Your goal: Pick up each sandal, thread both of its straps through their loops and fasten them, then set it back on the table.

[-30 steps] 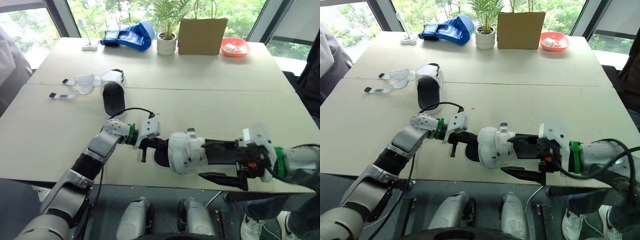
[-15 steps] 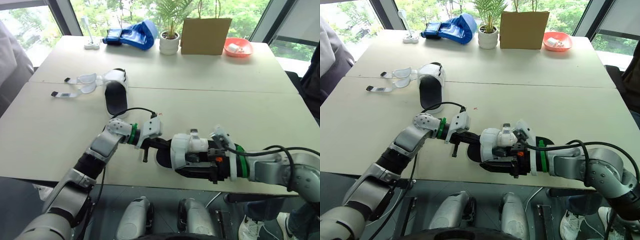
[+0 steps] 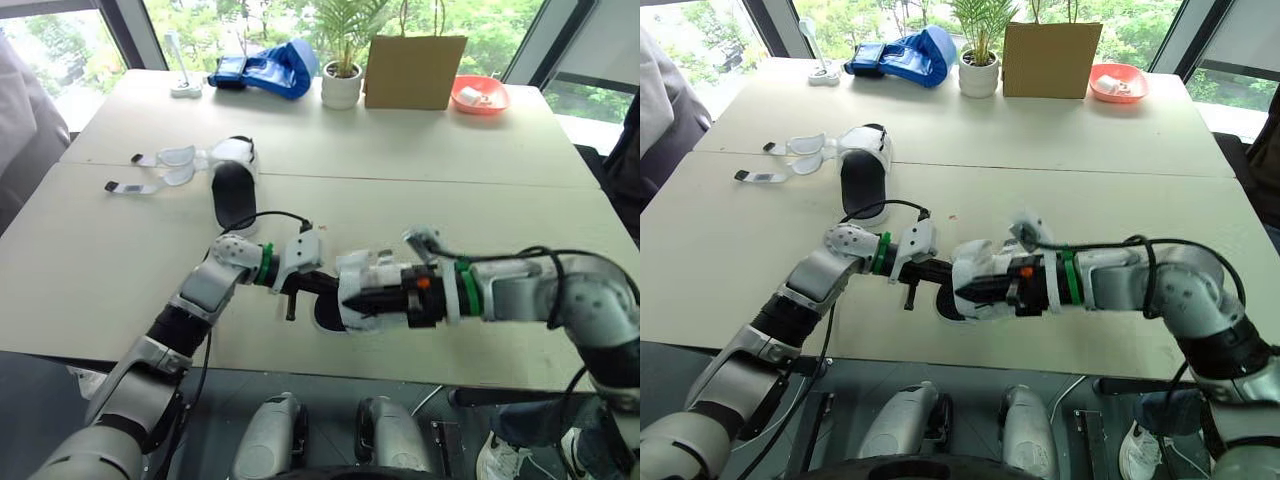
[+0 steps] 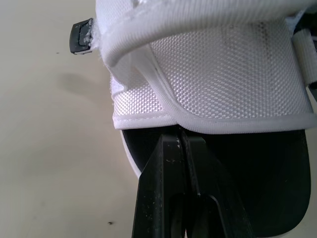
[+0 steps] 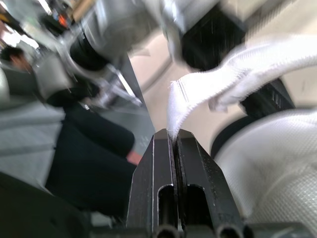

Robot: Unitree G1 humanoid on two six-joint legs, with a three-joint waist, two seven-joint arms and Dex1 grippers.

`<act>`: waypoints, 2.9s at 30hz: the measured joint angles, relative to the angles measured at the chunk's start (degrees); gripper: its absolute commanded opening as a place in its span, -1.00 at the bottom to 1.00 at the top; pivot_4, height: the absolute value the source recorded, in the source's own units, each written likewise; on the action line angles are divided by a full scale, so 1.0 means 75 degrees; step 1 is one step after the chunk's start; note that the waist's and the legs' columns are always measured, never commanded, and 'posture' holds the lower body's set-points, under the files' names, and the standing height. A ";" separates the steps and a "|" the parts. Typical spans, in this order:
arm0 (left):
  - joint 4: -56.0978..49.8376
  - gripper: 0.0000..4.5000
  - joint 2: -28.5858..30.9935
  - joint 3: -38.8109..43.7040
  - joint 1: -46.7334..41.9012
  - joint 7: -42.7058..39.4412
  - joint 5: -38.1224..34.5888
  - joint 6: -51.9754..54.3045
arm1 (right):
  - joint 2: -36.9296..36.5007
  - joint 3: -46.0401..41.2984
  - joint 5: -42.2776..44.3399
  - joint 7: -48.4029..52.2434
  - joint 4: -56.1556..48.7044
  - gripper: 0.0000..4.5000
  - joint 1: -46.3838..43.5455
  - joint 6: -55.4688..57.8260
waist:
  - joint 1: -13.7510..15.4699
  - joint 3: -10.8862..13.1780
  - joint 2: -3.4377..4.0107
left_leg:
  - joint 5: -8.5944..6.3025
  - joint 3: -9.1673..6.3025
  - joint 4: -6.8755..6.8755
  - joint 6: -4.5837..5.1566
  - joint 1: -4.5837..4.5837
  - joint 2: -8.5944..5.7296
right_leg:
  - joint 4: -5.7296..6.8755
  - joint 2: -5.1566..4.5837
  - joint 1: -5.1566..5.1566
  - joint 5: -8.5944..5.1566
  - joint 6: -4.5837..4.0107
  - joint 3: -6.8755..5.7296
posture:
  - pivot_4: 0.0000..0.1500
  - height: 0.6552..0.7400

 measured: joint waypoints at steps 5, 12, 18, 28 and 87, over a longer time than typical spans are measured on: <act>0.0017 -1.00 -0.0050 -0.0005 0.0001 0.0032 0.0058 -0.0023 | 0.0240 -0.0003 0.0211 -0.0645 0.0960 -0.98 -0.0221 0.0779 | -0.0014 0.0000 0.0001 | 0.0001 0.0002 0.0000 0.0000 -0.0021 -0.0002 | -0.0002 0.0000 -0.0016 0.0002 0.0003 -0.0001 | 1.00 0.56; -0.0090 -1.00 -0.0055 0.0000 0.0081 0.0114 0.0104 -0.0038 | 0.0320 -0.0349 0.0766 -0.0929 0.1341 -0.98 -0.0220 0.1184 | -0.0011 -0.0001 0.0005 | 0.0001 0.0002 -0.0001 0.0000 -0.0026 -0.0002 | -0.0003 0.0000 -0.0020 0.0003 0.0005 -0.0002 | 1.00 0.56; -0.0337 -1.00 -0.0014 0.0001 0.0253 0.0170 0.0122 -0.0086 | -0.0101 -0.0611 -0.0318 0.0355 -0.0202 -0.98 0.0178 0.1029 | -0.0006 -0.0002 0.0004 | -0.0004 0.0002 0.0000 0.0009 -0.0043 -0.0002 | -0.0007 0.0000 -0.0032 0.0004 0.0007 -0.0003 | 1.00 0.56; -0.1206 -1.00 0.0484 0.0125 0.0565 -0.0478 -0.0405 0.0878 | 0.0059 -0.0686 -0.1063 0.0938 -0.0278 -0.98 0.0102 0.0955 | -0.0015 0.0000 0.0007 | 0.0006 0.0002 0.0006 -0.0004 -0.0105 -0.0006 | 0.0002 0.0003 -0.0099 0.0007 0.0011 -0.0005 | 1.00 0.56; -0.0963 -1.00 0.0233 -0.0102 0.0529 -0.0221 -0.0237 0.0632 | -0.0271 0.2452 -0.9121 0.7891 0.1485 -0.98 -0.1650 -0.4603 | 0.0012 -0.0005 0.0008 | 0.0009 -0.0008 0.0032 -0.0011 -0.0062 -0.0026 | -0.0005 0.0006 -0.0031 0.0030 0.0054 -0.0020 | 1.00 0.56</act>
